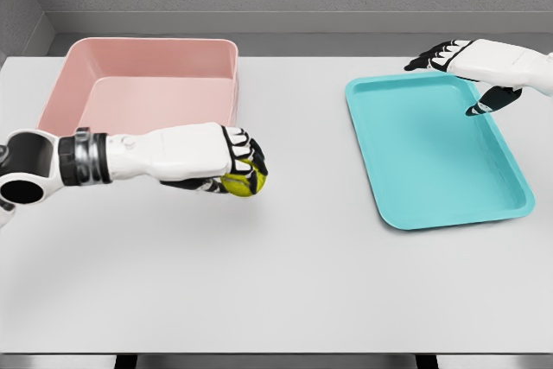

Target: Put the tennis from the blue tray into the pink basket with both arms

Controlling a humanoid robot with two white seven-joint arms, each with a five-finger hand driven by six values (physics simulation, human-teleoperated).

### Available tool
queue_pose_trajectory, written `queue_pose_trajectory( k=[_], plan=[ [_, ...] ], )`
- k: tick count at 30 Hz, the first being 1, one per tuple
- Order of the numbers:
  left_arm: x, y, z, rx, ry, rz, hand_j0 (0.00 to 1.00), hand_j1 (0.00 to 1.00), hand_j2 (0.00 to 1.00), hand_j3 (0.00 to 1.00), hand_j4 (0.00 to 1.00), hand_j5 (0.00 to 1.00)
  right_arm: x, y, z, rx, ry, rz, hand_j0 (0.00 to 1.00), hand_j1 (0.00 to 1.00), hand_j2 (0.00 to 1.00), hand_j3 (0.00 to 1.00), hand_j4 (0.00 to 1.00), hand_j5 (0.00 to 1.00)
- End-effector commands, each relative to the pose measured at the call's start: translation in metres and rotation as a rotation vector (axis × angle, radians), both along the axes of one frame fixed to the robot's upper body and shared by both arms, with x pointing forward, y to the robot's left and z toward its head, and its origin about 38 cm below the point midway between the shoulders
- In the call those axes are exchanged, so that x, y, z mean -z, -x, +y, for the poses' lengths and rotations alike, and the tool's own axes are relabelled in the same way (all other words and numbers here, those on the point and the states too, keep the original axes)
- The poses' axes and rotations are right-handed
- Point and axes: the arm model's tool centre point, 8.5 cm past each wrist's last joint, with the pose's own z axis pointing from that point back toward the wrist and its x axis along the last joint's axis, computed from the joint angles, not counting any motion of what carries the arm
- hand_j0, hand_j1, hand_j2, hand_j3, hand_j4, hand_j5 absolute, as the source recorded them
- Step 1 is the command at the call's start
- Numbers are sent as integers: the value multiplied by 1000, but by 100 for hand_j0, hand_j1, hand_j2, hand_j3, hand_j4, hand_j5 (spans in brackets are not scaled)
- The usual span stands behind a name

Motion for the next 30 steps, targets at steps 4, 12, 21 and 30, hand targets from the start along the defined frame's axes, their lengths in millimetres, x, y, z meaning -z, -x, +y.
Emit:
queue_pose_trajectory(
  k=[4, 12, 21, 30],
  plan=[
    [-19, -8, 9, -30, 35, -16, 52, 52, 52, 52, 52, 52, -1, 0, -1, 3, -6, 0, 100, 100, 100, 100, 100, 100],
    [-30, -22, 21, -77, 48, -31, 52, 52, 52, 52, 52, 52, -1, 0, -1, 3, -6, 0, 100, 100, 100, 100, 100, 100],
    [-35, -43, 40, -154, 48, -34, 52, 52, 52, 52, 52, 52, -1, 0, -1, 3, -6, 0, 100, 100, 100, 100, 100, 100],
    [-38, -52, 51, -198, 51, -41, 52, 52, 52, 52, 52, 52, -1, 0, -1, 3, -6, 0, 100, 100, 100, 100, 100, 100]
  ],
)
